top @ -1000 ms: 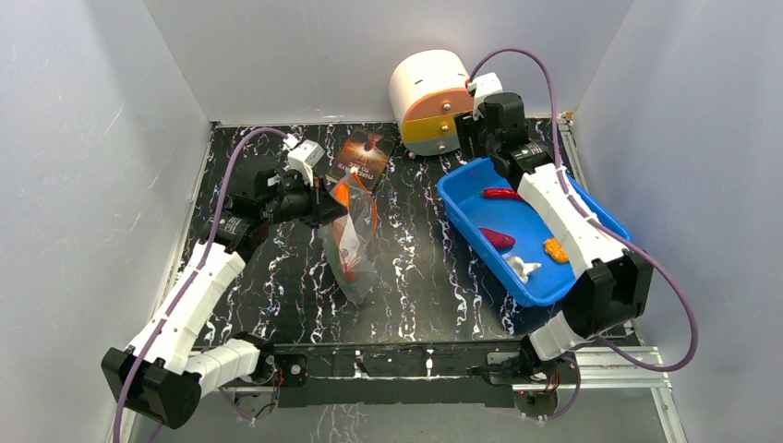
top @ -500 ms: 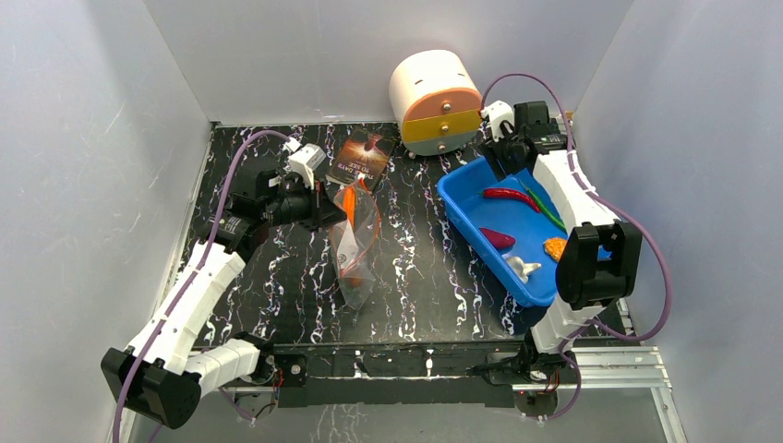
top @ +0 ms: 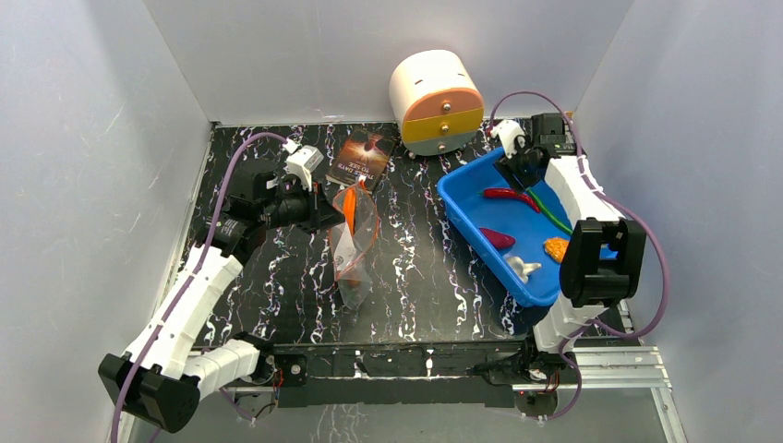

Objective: Place the food in the zip-top bag and seal the zipper
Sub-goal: Pick up the fake vegetable from the bin.

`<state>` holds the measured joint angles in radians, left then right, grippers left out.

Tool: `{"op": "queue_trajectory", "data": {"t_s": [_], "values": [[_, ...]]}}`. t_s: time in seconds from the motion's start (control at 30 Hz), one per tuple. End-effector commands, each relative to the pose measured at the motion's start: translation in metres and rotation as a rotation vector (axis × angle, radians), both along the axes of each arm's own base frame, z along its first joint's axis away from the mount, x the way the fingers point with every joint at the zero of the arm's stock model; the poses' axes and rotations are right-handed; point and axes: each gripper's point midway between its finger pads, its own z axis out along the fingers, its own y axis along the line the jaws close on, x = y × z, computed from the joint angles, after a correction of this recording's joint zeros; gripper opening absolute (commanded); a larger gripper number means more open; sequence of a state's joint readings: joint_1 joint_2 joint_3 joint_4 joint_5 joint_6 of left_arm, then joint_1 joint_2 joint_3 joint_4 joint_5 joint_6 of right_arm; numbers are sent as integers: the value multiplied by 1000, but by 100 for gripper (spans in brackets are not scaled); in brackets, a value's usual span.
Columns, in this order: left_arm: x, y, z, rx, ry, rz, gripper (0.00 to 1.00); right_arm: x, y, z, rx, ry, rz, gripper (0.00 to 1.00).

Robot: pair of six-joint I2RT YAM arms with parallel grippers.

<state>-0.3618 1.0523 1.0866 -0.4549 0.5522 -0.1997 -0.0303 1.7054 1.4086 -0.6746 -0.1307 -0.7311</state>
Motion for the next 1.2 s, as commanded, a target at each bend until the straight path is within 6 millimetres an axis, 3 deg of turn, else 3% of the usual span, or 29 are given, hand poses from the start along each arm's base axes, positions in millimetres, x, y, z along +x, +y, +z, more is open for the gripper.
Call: {"op": "queue_trajectory", "data": {"t_s": [0.0, 0.07, 0.37, 0.7, 0.97, 1.17], "values": [[-4, -2, 31, -55, -61, -1, 0, 5, -7, -20, -13, 3, 55, 56], [-4, -2, 32, -57, -57, 3, 0, 7, -8, -20, -6, -10, 71, 56], [-7, -1, 33, -73, -41, 15, 0, 19, -13, -60, -30, 37, 91, 56], [-10, 1, 34, -77, -48, 27, 0, 30, -11, -80, -16, 38, 107, 56], [-10, 1, 33, -78, -52, 29, 0, 28, -9, -94, -12, 60, 140, 61], [-11, 2, 33, -71, -57, 30, 0, 21, -8, -99, -7, 92, 160, 51]]}}
